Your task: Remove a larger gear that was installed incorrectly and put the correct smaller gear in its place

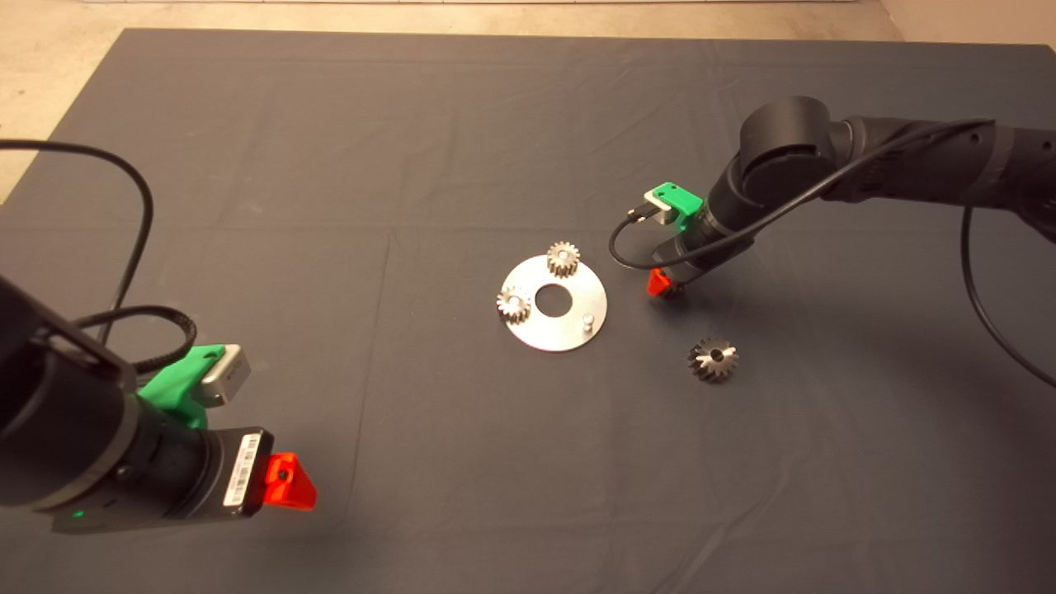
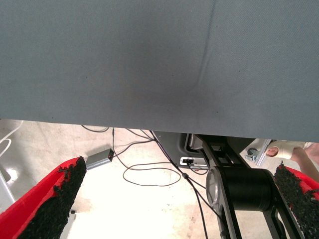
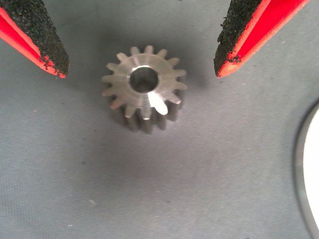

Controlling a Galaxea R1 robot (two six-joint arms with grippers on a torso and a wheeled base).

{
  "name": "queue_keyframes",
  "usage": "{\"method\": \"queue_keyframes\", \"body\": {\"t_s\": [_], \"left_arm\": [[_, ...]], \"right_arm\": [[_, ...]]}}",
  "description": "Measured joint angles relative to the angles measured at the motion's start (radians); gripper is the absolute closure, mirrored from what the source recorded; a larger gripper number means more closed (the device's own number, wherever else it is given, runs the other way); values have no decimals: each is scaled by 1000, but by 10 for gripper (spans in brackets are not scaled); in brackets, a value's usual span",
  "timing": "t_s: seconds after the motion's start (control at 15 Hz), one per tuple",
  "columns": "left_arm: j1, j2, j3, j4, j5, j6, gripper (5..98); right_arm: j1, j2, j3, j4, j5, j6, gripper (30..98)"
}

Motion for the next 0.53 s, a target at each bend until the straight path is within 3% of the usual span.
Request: {"method": "queue_keyframes", "body": {"t_s": [0.53], "left_arm": [[0, 0, 0, 0, 0, 0, 59]], "right_arm": [[0, -19, 0, 2, 7, 0, 510]]}}
